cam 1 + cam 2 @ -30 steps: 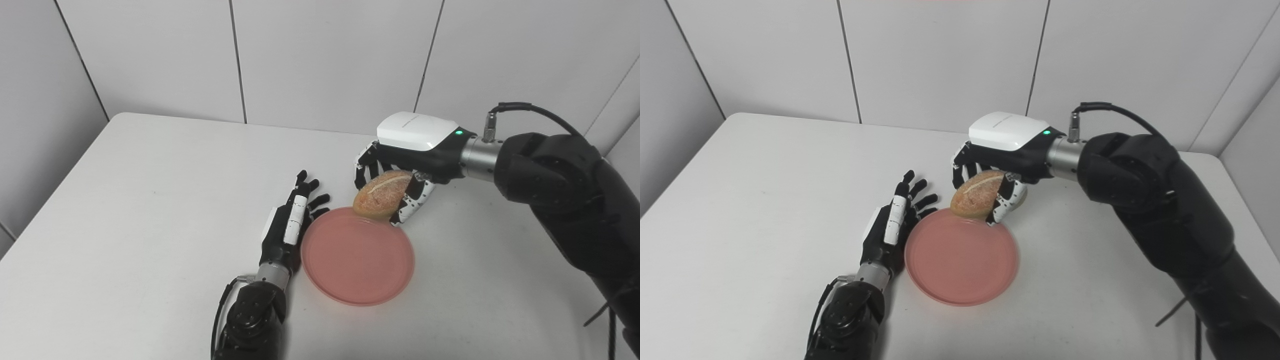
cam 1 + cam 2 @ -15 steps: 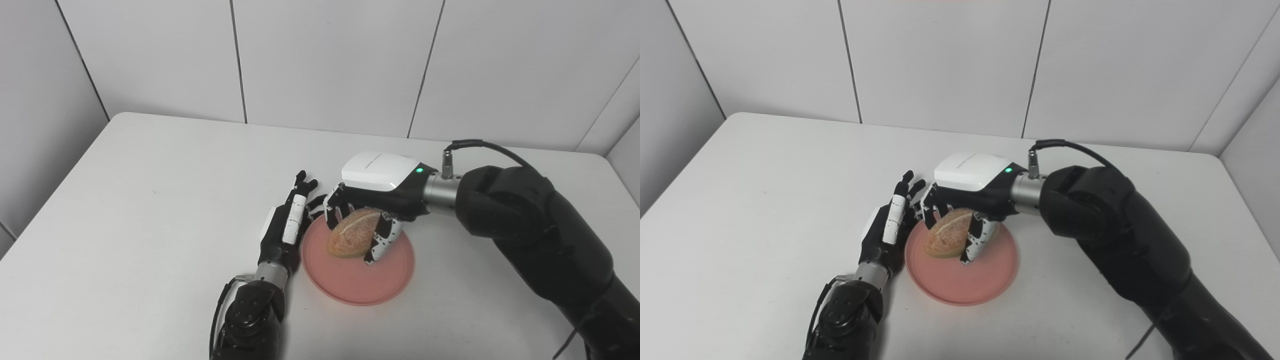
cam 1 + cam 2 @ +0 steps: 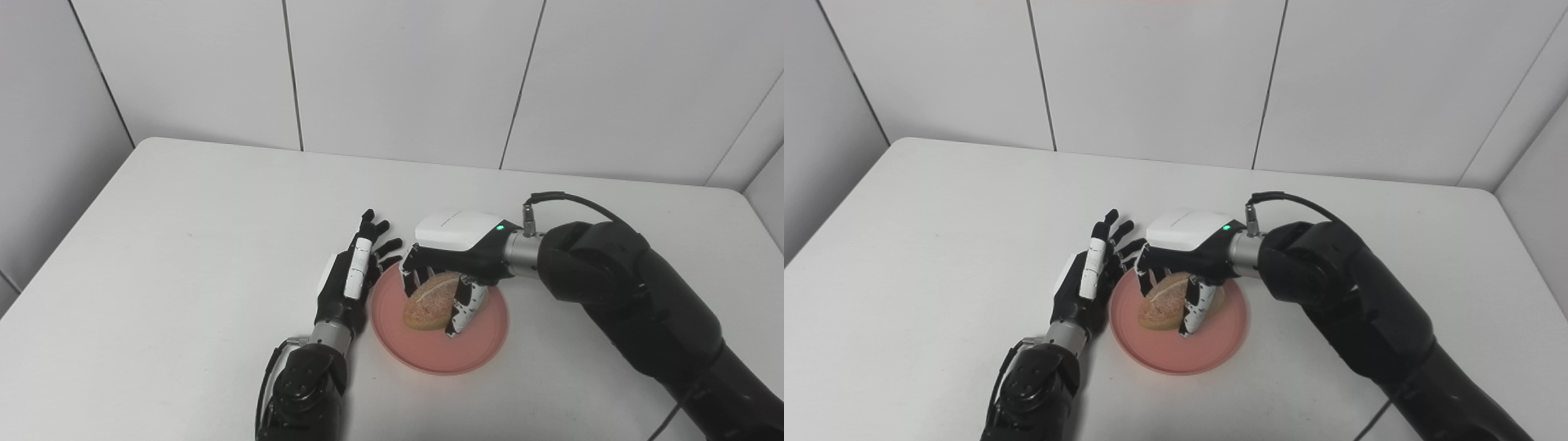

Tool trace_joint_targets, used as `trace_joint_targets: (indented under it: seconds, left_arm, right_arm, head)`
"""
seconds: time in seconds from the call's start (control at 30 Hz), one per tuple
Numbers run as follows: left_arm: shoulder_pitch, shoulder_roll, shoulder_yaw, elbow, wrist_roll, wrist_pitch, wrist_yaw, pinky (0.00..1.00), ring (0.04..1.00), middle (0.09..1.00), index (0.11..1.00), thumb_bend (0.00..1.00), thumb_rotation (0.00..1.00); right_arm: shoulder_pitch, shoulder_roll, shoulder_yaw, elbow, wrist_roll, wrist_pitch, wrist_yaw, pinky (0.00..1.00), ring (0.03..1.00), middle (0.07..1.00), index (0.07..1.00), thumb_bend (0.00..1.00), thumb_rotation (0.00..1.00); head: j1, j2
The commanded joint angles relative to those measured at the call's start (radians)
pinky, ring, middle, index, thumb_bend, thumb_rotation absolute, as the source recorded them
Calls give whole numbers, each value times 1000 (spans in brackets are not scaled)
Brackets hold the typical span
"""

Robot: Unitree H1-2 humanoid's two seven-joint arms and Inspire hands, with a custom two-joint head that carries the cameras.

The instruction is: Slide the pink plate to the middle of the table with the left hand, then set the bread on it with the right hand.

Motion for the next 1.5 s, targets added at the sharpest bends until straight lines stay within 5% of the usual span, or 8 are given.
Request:
trace_joint_targets:
  seconds: [0.0, 1.07, 1.2, 1.23, 1.3, 1.47]
  left_arm:
    - [11, -3, -1, -9, -1, 17, -2, 776, 845, 955, 1000, 899, 956]
    - [10, -9, -7, -18, 12, 41, 7, 817, 816, 934, 1000, 881, 973]
    - [9, -8, -8, -17, 12, 42, 5, 818, 816, 933, 1000, 882, 972]
    - [9, -7, -9, -16, 11, 40, 3, 834, 819, 939, 1000, 877, 978]
    - [9, -6, -8, -15, 8, 39, 0, 843, 824, 946, 1000, 874, 979]
    - [10, -4, -7, -18, 5, 47, -4, 821, 827, 943, 1000, 877, 979]
  right_arm:
    - [-19, 0, -14, -7, -8, -8, -35, 344, 419, 519, 491, 517, 0]
    - [55, -2, 5, 38, -163, -138, -217, 357, 407, 493, 532, 517, 0]
    - [59, 0, -2, 34, -162, -128, -217, 388, 472, 488, 501, 528, 6]
    - [60, 1, -5, 34, -159, -124, -216, 426, 525, 593, 572, 792, 140]
    - [62, 1, -13, 30, -150, -118, -214, 464, 586, 684, 628, 953, 235]
    - [61, -3, -23, 14, -142, -104, -186, 536, 691, 780, 698, 1000, 300]
  head:
    - [2, 0]
    - [1, 7]
    - [0, 7]
    - [0, 7]
    - [0, 7]
    - [-1, 8]
